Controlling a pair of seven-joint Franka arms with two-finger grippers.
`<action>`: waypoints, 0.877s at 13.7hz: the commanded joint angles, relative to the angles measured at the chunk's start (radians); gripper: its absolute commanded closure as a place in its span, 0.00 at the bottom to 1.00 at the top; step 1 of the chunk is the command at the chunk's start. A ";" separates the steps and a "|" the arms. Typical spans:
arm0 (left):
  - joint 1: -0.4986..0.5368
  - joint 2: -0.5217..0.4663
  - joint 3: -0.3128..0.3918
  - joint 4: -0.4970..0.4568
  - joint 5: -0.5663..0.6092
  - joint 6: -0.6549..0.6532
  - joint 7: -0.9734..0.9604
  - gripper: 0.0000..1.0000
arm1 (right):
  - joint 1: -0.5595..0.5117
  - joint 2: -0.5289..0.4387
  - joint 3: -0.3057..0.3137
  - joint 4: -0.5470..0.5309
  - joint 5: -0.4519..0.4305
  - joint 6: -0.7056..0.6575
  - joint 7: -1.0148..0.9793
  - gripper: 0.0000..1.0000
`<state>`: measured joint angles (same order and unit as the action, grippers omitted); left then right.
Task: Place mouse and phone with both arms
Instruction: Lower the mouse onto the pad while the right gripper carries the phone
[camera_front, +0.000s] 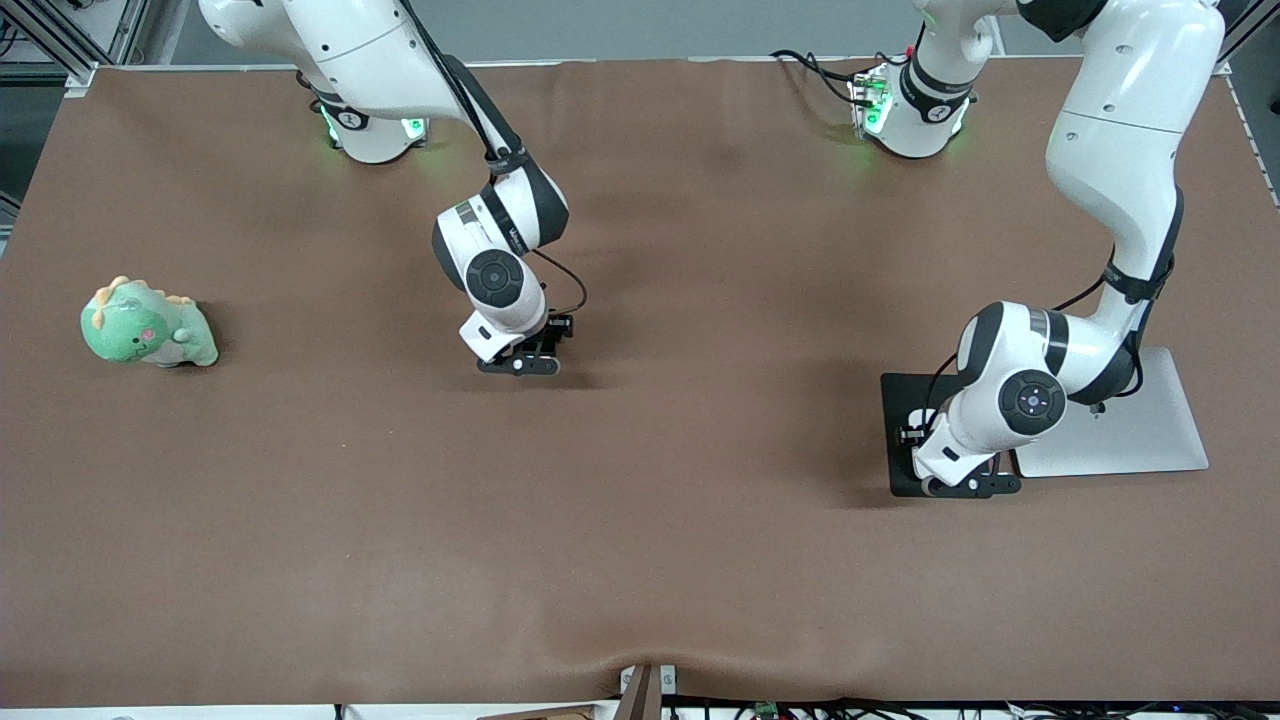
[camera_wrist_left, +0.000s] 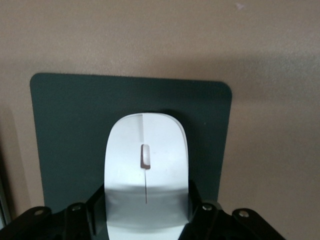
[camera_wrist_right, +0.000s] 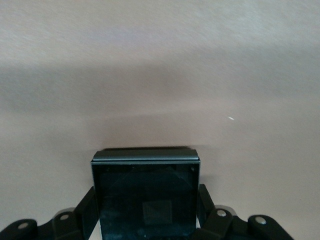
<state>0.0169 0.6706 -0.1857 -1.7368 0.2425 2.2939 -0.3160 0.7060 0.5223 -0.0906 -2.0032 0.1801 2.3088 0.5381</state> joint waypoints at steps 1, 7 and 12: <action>0.005 0.023 -0.003 0.030 0.044 0.013 0.012 0.64 | -0.065 -0.077 0.003 -0.005 0.021 -0.089 -0.004 1.00; 0.023 0.017 -0.006 0.031 0.046 0.041 0.011 0.00 | -0.183 -0.107 0.003 -0.003 0.022 -0.100 -0.096 1.00; 0.021 -0.095 -0.017 0.030 0.046 -0.109 0.014 0.00 | -0.353 -0.128 -0.001 -0.012 0.013 -0.184 -0.289 1.00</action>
<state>0.0293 0.6453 -0.1900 -1.6930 0.2638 2.2567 -0.3158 0.4179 0.4383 -0.1053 -1.9945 0.1812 2.1599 0.3242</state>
